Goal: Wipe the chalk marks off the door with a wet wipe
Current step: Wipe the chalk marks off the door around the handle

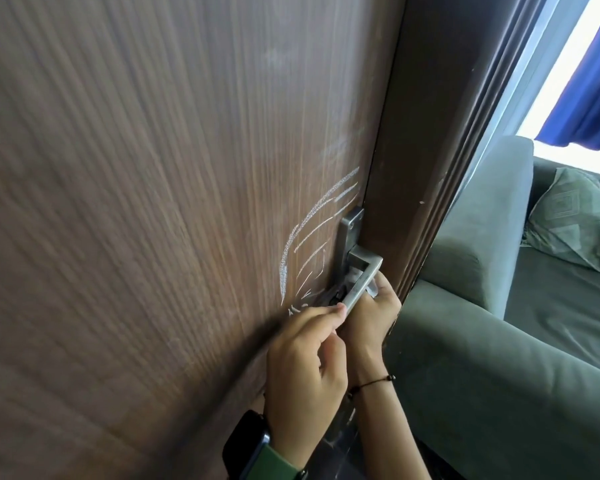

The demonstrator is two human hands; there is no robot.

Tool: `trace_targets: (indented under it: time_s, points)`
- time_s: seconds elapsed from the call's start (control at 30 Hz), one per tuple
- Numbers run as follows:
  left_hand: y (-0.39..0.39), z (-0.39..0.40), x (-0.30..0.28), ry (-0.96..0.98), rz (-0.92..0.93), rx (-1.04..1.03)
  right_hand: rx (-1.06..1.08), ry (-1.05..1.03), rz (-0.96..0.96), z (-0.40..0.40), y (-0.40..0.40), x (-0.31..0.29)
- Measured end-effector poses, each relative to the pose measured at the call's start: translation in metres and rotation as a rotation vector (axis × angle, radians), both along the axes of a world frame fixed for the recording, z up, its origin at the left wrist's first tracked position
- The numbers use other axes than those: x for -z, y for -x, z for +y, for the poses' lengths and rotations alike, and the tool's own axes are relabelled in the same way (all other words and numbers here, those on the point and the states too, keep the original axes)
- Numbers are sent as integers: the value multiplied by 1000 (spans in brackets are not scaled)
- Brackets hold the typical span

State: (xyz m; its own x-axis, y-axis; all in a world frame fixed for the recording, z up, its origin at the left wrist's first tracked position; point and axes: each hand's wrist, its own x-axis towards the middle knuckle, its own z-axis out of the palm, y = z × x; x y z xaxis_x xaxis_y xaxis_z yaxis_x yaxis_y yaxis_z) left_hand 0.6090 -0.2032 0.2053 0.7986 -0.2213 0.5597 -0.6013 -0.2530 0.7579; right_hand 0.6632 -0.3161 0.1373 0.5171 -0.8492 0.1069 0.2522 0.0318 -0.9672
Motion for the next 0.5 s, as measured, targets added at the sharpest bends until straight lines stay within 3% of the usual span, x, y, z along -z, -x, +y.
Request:
trace_targets:
  time_s: [0.1, 0.3, 0.43, 0.5]
  points:
    - [0, 0, 0, -2, 9, 3, -69, -10, -45, -2, -2, 0]
    - [1, -2, 1, 20, 38, -18, -19, 112, 204, -13, -5, -4]
    - [2, -3, 1, 30, 38, -17, -143, -31, 153, -6, 6, -2]
    - [1, -2, 1, 21, 38, -18, -254, -248, 31, -5, 14, -6]
